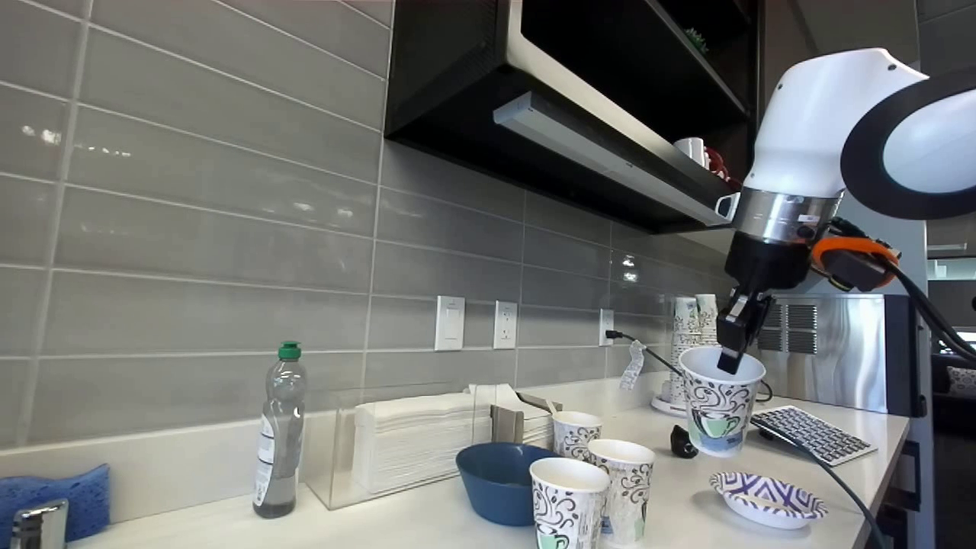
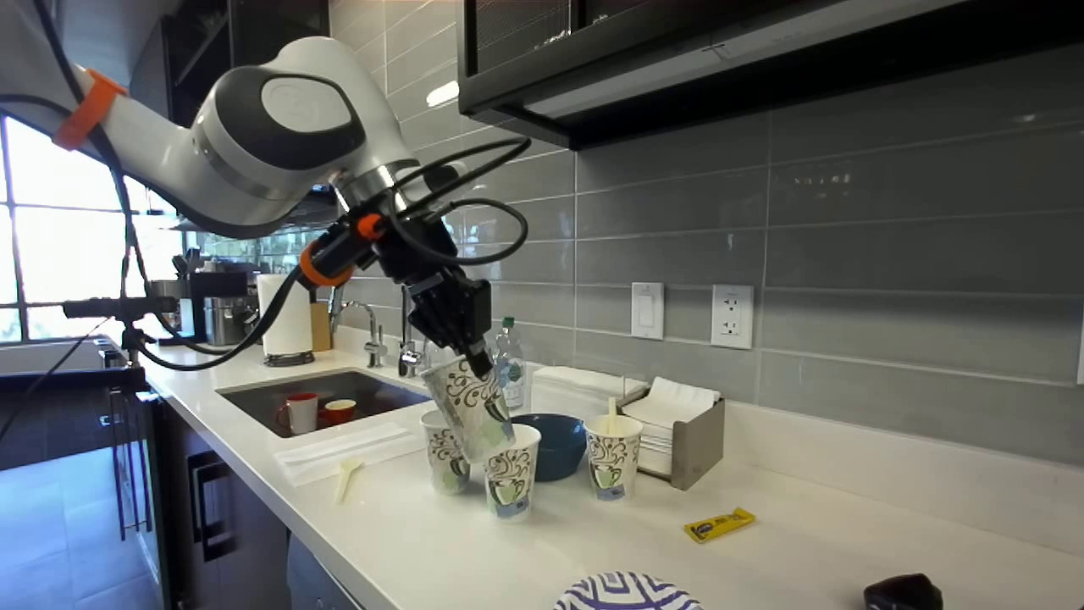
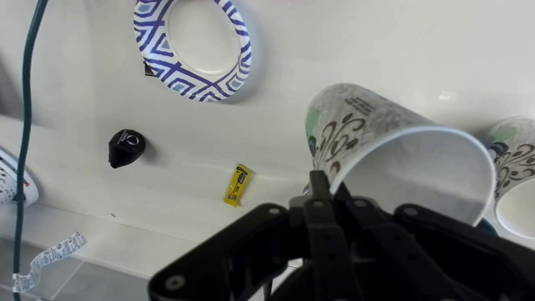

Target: Pour the contents from one cup to the other

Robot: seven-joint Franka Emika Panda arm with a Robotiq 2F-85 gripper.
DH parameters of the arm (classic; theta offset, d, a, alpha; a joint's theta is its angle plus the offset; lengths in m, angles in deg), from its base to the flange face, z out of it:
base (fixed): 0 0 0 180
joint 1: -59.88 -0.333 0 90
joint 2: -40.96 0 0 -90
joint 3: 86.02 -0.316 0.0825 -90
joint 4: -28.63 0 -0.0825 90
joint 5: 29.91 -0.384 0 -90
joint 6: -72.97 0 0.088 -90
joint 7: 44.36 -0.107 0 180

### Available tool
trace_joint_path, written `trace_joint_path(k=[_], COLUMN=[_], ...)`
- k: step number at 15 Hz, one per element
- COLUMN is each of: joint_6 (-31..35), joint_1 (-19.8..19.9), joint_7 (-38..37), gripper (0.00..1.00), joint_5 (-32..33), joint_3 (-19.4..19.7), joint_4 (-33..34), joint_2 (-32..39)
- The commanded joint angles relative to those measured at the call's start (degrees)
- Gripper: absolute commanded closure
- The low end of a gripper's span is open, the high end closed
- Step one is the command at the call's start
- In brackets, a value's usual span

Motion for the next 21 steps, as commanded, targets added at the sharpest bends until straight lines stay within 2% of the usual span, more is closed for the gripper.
trace_joint_path(k=[1,9,11,12,13,17,18,21], joint_6=[-0.4,6.9,4.6,5.3,5.2,5.3,5.3,0.5], joint_1=[0.4,1.6,1.3,0.1,0.0,0.0,0.0,0.2], joint_7=[-0.8,0.0,1.2,0.2,0.1,0.1,0.1,-0.6], gripper=[0.99,0.99,0.99,0.99,0.96,0.96,0.99,0.99], joint_5=[1.9,11.1,12.5,10.6,10.7,10.7,10.7,11.5], joint_3=[-0.4,-3.4,-4.3,-2.8,-2.9,-2.8,-2.7,-5.6], joint_4=[0.7,5.6,7.6,4.7,5.0,4.9,4.9,7.9], joint_2=[0.2,3.7,6.0,2.5,3.2,3.2,3.2,6.5])
